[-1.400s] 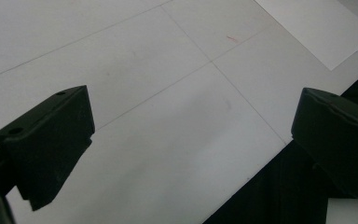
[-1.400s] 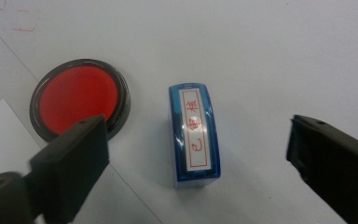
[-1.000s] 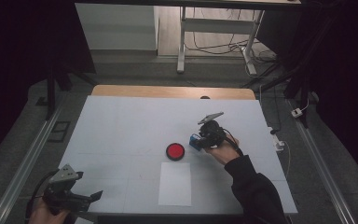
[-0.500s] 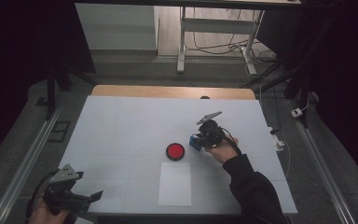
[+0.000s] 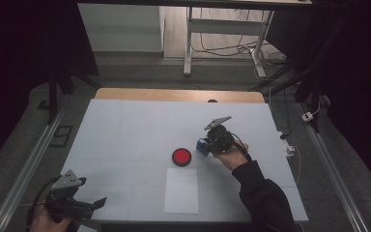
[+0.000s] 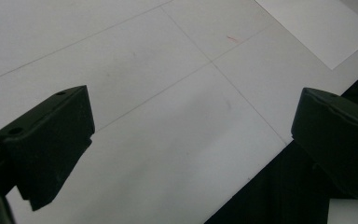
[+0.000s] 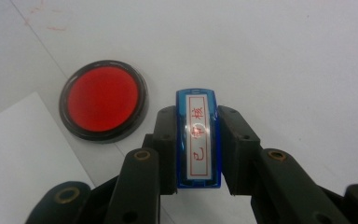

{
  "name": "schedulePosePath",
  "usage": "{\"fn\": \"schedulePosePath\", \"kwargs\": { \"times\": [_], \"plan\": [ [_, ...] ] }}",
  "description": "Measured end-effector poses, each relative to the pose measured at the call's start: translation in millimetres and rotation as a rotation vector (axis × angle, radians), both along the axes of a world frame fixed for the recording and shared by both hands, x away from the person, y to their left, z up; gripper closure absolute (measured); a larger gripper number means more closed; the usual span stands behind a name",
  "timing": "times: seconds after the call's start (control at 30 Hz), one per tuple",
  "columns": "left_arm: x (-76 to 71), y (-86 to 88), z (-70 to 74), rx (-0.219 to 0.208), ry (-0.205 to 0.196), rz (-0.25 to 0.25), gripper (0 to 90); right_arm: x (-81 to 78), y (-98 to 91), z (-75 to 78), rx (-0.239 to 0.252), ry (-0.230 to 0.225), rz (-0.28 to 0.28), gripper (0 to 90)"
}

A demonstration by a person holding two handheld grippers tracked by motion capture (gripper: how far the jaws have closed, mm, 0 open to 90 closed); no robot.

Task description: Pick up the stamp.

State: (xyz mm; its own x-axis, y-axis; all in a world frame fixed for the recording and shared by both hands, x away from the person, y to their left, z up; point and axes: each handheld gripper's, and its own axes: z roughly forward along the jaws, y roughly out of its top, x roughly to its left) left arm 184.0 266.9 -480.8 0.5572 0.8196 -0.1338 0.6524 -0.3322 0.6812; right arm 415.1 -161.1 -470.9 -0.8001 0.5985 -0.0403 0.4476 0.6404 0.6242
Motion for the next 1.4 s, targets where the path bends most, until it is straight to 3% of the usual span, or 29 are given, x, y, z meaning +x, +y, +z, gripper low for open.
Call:
{"fn": "schedulePosePath", "kwargs": {
  "times": [0.2,0.57,1.0,1.4],
  "plan": [
    [-0.7,-0.1,0.6,-0.006,-0.003,-0.001,0.0,-5.5,-0.4,4.2,0.006,-0.001,0.003,70.0],
    [-0.5,0.2,0.3,-0.015,0.001,-0.010,0.0,-13.2,-7.7,12.7,0.060,0.001,-0.016,69.9],
    [-0.5,1.0,0.3,-0.021,0.000,-0.011,0.0,-31.2,-11.7,21.8,0.068,-0.026,0.044,70.0],
    [-0.7,0.7,0.3,-0.020,-0.002,-0.011,0.0,-48.2,-10.1,30.5,0.132,-0.020,0.114,70.0]
  ]
}}
